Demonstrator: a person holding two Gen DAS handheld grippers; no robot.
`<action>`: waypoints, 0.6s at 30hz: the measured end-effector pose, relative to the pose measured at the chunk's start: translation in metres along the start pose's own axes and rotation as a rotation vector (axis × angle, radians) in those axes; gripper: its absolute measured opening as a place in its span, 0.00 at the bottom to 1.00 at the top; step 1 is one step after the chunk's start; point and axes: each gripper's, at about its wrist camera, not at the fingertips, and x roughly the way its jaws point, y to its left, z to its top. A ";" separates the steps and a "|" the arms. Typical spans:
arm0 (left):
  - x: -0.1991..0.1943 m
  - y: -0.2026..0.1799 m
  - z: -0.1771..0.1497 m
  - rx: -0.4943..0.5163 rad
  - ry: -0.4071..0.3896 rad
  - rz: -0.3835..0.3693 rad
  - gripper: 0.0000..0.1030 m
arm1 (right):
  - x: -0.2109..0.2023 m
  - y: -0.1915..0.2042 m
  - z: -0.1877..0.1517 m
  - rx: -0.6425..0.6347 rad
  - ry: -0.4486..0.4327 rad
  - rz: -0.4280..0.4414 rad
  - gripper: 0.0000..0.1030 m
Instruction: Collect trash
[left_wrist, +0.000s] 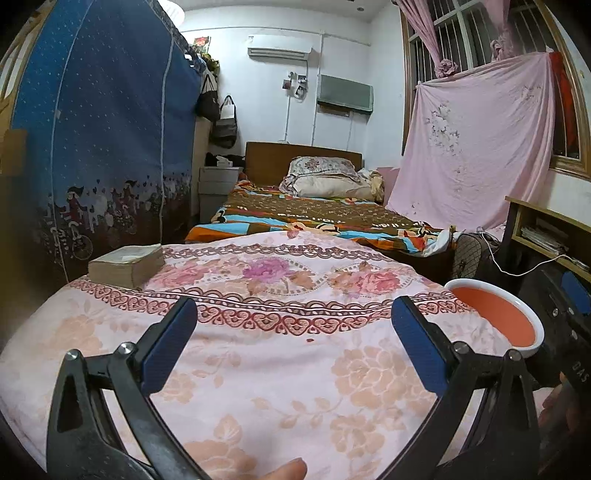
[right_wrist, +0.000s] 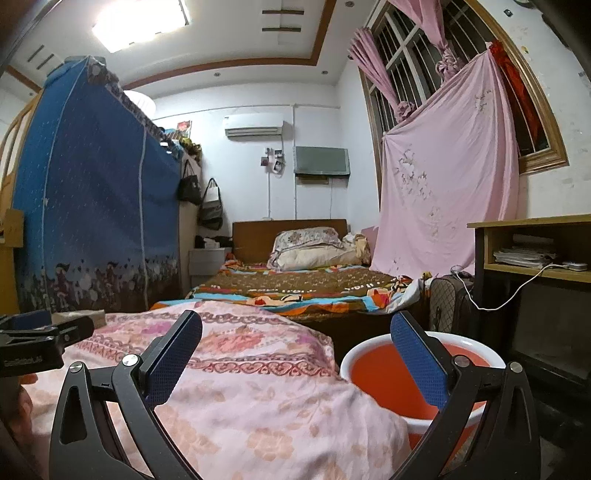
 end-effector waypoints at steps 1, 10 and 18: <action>-0.001 0.001 0.000 0.002 -0.004 0.003 0.89 | -0.001 0.001 -0.001 0.000 0.006 0.001 1.00; -0.011 0.008 -0.008 0.033 -0.029 0.026 0.89 | -0.004 0.010 -0.008 -0.008 0.036 0.001 1.00; -0.015 0.018 -0.010 0.025 -0.048 0.050 0.89 | 0.000 0.017 -0.015 -0.017 0.080 0.008 1.00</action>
